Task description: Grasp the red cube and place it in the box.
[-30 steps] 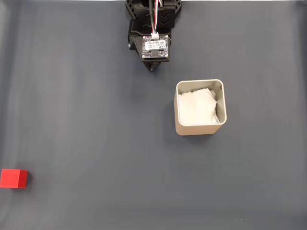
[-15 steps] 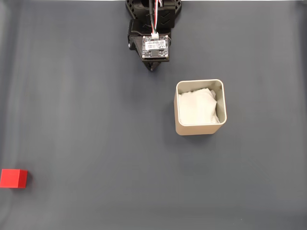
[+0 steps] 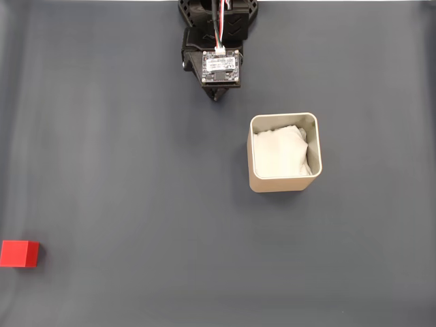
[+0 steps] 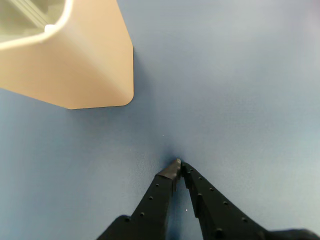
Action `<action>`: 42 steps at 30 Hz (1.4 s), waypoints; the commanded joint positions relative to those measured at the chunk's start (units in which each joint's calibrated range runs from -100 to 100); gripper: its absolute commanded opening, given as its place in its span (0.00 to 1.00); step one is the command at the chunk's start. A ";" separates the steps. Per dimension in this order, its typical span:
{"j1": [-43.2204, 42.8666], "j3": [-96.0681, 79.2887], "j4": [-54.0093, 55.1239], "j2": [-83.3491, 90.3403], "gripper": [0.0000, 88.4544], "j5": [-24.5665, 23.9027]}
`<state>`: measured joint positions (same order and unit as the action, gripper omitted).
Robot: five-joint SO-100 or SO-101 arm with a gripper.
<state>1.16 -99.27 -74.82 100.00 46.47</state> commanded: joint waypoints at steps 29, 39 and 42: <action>1.78 6.11 24.30 -3.89 0.00 -2.49; 2.70 26.44 26.44 -19.13 0.00 -2.39; 4.20 33.55 25.70 -25.01 0.00 -1.95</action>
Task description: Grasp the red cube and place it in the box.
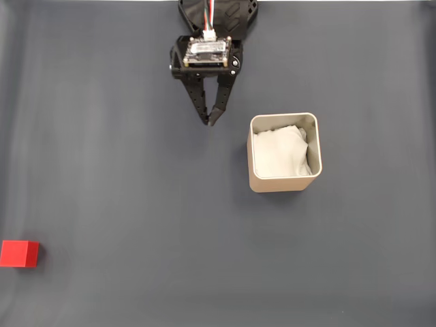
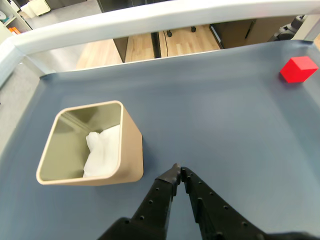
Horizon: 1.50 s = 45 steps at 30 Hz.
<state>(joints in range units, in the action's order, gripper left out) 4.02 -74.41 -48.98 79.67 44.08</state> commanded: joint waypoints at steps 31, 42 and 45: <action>23.85 89.81 -20.49 -77.81 0.00 2.10; 28.53 112.33 -21.88 -98.58 0.00 2.88; 29.24 117.89 -22.54 -102.82 0.00 3.03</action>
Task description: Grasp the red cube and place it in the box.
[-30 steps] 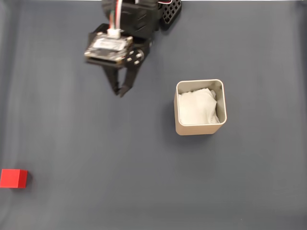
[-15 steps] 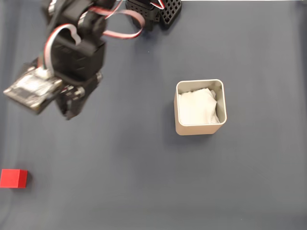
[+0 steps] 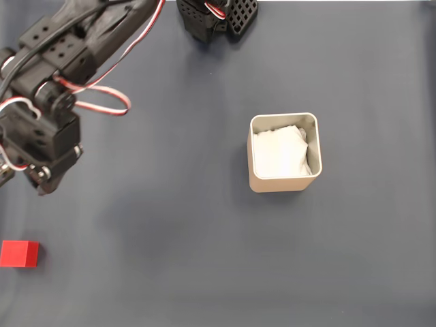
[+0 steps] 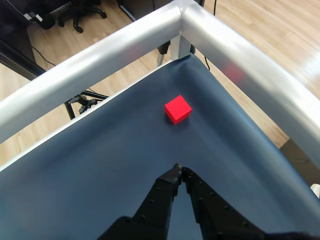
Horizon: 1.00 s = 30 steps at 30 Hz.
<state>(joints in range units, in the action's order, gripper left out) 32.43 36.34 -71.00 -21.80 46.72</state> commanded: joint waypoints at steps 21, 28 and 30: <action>3.03 35.04 -0.36 -24.89 0.02 1.12; 3.10 42.33 0.22 -30.77 0.12 1.61; 3.17 43.88 0.79 -32.16 0.16 1.47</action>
<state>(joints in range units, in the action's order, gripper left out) 35.06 75.50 -71.24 -53.99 47.84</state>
